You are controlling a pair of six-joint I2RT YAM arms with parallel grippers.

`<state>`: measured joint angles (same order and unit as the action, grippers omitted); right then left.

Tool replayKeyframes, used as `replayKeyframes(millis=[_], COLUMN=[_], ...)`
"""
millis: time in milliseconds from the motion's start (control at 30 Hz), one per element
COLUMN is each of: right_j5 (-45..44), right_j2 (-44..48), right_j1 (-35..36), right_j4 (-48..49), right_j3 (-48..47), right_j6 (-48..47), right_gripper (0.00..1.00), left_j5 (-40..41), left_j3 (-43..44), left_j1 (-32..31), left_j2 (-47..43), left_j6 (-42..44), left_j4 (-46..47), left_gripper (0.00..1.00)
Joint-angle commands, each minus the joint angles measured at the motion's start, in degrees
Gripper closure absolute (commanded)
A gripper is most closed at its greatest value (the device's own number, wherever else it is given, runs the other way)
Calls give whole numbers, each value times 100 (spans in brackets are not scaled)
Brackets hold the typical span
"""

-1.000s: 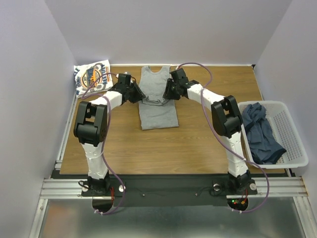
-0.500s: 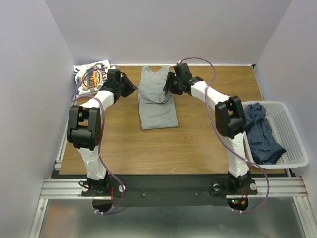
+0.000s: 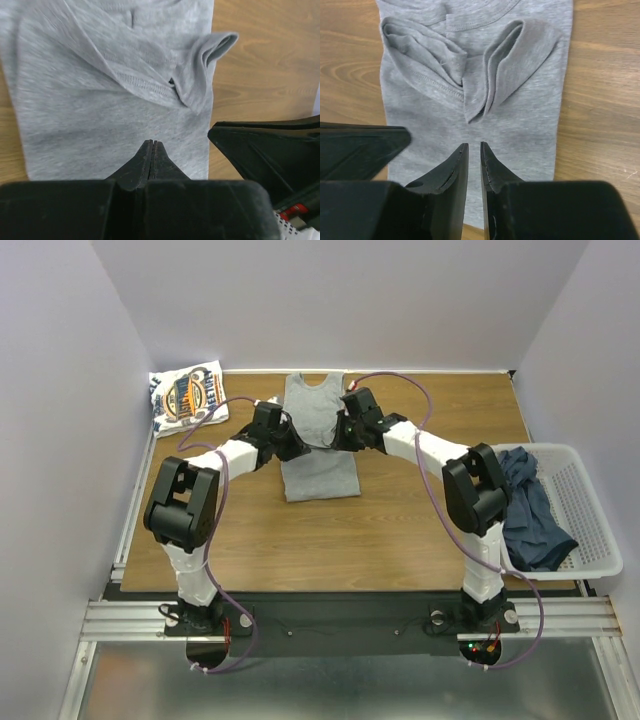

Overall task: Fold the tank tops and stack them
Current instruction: Fold the tank top

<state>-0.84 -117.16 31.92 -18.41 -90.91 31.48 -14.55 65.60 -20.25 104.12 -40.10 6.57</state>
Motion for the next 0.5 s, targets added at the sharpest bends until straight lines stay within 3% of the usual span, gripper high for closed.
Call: replayKeyframes(millis=[0,333,467], right_j5=[58,-30,-258], right_j2=[-131,-729,-825], right_j1=[-2,-11,-10], right_j4=[330,330,330], right_j3=[-216,-866,-1156], right_j6=[-107,-143,-204], right_gripper=[79,79,73], left_j5=[-110,-127,-101], left_j3=[207,1322,1823], left_j1=[4,39,188], left_j2=[170,1224,1480], left_j6=[-15,54,28], left_j4=[205,3,-50], left_gripper=[100,100,100])
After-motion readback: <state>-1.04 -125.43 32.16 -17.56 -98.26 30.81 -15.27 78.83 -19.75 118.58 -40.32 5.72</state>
